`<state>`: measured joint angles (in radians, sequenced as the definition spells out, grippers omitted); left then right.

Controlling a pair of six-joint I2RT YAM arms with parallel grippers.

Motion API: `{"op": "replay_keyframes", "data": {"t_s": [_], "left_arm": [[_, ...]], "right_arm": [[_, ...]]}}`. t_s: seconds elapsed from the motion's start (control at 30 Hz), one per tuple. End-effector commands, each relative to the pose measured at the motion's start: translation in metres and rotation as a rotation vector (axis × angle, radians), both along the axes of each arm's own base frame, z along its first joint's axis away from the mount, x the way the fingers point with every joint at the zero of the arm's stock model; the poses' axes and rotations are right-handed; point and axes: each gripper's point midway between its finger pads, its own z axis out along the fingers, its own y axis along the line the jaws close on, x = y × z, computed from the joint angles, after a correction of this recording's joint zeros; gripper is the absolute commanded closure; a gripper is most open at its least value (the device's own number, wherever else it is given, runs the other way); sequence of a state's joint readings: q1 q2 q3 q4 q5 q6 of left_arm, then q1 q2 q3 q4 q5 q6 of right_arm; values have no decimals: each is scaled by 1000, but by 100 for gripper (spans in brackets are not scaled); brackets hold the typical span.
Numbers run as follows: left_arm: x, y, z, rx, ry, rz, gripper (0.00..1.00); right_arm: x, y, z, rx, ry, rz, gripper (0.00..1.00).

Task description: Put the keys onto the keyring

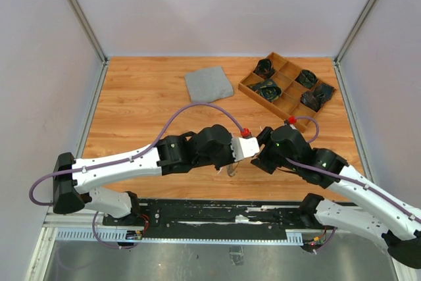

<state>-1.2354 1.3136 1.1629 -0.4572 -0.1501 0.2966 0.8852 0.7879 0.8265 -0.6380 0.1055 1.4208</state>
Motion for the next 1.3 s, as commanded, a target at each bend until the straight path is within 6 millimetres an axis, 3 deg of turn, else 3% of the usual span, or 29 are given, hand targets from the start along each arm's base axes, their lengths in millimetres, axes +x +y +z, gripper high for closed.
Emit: {"op": "replay_keyframes", "data": {"t_s": [0.0, 0.33, 0.57, 0.9, 1.1, 1.27], "left_arm": [[-2, -7, 10, -31, -54, -14, 100], [-14, -13, 6, -23, -71, -46, 100], [-22, -15, 4, -8, -85, -59, 100], [-30, -20, -1, 3, -84, -76, 99], [-33, -23, -1, -2, -82, -81, 99], [-36, -26, -2, -10, -70, -88, 93]], "right_arm": [[1, 11, -2, 82, 57, -30, 36], [2, 19, -22, 104, 104, -33, 42], [2, 27, -29, 127, 126, -18, 52], [2, 29, -29, 154, 112, -12, 72], [2, 29, -31, 166, 109, -14, 91], [4, 27, -29, 168, 97, -25, 99]]}}
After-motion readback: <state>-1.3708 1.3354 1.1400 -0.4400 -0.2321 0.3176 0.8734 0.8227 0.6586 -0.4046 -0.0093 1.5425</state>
